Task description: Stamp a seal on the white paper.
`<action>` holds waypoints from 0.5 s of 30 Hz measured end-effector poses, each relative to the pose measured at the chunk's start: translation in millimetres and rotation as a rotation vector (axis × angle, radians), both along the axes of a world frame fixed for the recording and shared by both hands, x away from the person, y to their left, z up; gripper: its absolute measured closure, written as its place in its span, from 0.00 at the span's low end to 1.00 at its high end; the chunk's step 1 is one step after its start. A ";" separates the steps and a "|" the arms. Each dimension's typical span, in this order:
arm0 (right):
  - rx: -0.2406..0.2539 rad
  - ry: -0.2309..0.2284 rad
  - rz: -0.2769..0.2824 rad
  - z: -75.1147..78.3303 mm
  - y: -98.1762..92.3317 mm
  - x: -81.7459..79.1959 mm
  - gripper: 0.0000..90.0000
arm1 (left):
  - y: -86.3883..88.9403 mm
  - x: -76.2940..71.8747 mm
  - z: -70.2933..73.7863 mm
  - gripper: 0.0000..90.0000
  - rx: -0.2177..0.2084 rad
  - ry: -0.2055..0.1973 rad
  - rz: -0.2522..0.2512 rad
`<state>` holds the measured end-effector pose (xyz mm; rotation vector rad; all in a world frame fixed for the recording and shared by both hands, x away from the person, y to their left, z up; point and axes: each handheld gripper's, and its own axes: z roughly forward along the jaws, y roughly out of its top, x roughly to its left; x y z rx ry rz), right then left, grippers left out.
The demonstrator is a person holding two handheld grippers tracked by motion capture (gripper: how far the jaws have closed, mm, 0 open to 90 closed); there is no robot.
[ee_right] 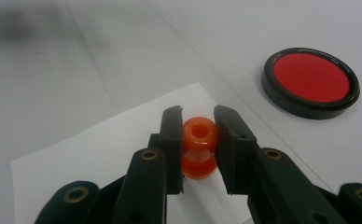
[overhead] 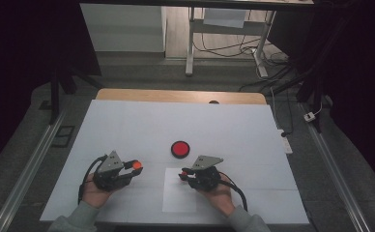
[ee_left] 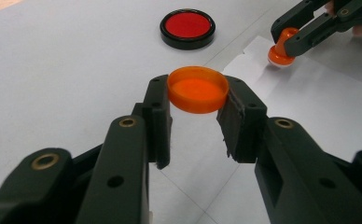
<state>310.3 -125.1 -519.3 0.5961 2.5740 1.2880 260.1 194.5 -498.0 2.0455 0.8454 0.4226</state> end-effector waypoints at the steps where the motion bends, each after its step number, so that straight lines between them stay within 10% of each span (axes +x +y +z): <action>1: 0.000 0.000 0.000 -0.5 0.5 0.2 0.81 | 0.0 0.0 0.0 0.72 0.000 0.000 0.000; 15: -0.027 -0.006 0.008 -5.0 4.4 -1.4 0.81 | 1.0 -0.2 0.4 0.72 0.000 -0.001 0.000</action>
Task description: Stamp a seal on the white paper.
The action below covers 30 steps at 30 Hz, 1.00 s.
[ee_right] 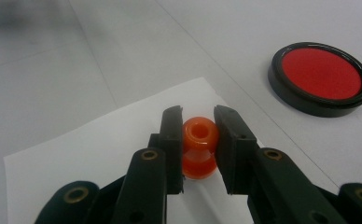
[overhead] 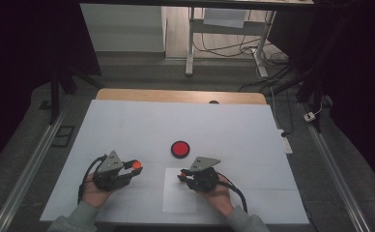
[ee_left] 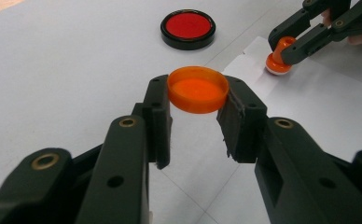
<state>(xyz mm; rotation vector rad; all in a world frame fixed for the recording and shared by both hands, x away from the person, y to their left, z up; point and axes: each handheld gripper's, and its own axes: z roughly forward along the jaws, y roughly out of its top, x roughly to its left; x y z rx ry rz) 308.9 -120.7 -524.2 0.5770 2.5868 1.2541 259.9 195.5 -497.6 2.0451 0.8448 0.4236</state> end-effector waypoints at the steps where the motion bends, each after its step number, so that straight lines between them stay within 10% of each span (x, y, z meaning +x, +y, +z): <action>1: 0.000 0.000 0.000 0.0 0.0 0.0 0.81 | 0.0 0.0 0.0 0.72 0.000 0.000 0.000; 30: -0.026 -0.032 -0.019 -6.0 2.9 -8.2 0.81 | -0.2 -1.0 0.7 0.72 -0.005 -0.001 0.003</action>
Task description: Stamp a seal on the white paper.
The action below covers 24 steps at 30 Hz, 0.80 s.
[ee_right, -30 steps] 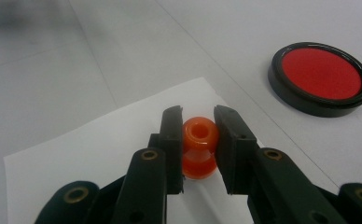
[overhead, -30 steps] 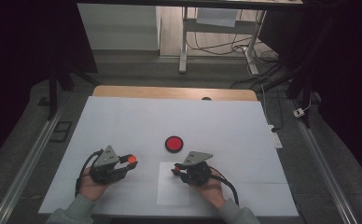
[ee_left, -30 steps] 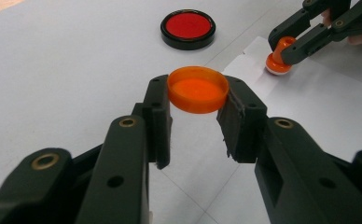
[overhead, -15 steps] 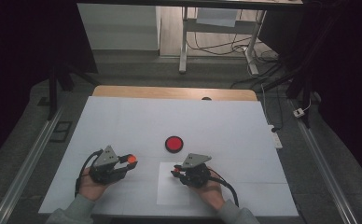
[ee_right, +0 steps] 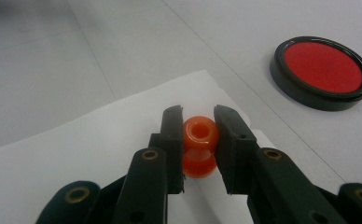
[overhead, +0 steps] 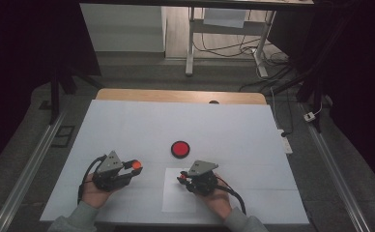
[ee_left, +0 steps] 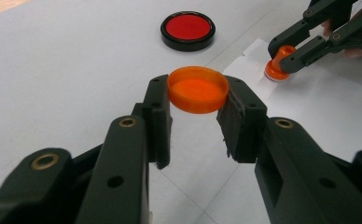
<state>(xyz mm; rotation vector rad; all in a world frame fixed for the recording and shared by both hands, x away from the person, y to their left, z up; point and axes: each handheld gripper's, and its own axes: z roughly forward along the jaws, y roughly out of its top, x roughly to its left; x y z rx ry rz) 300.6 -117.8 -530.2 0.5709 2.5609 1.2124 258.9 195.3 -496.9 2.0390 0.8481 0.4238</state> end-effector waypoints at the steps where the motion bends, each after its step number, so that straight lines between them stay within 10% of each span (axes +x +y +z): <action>1: 0.002 0.005 0.000 -0.1 -0.1 0.3 0.81 | 0.0 0.1 -0.1 0.72 0.002 0.000 -0.001; 24: -0.012 0.002 0.001 0.4 0.7 0.2 0.81 | 0.3 -0.2 -0.3 0.72 0.001 0.002 -0.001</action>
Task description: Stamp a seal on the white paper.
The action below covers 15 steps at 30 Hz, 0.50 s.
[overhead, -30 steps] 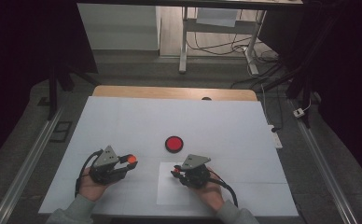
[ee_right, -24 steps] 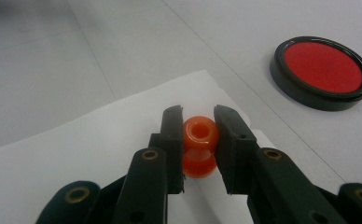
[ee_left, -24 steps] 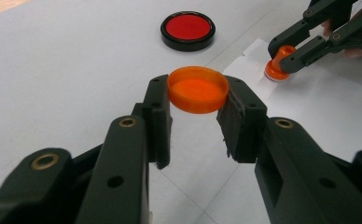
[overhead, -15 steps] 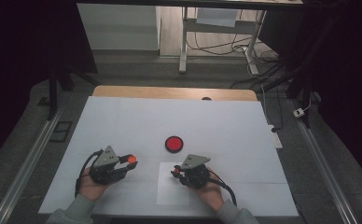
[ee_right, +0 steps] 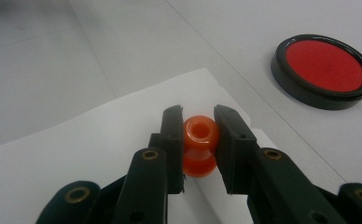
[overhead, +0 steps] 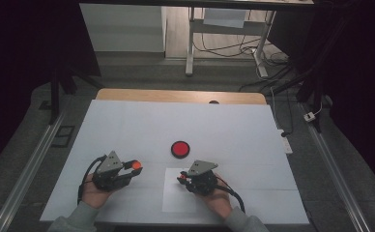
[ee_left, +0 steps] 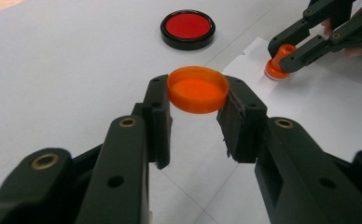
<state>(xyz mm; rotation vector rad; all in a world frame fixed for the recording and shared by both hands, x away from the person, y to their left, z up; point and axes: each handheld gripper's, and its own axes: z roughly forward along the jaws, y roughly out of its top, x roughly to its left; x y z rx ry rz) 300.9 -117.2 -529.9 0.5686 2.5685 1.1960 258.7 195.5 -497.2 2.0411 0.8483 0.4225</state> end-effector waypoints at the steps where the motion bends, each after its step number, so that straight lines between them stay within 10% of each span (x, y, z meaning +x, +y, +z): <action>1: 0.000 0.000 0.000 0.0 0.0 0.0 0.81 | -0.1 -0.2 0.0 0.72 -0.001 0.001 0.000; 15: 0.005 0.000 0.004 -0.6 -0.5 0.1 0.81 | 0.9 -0.9 0.9 0.72 -0.001 -0.003 0.003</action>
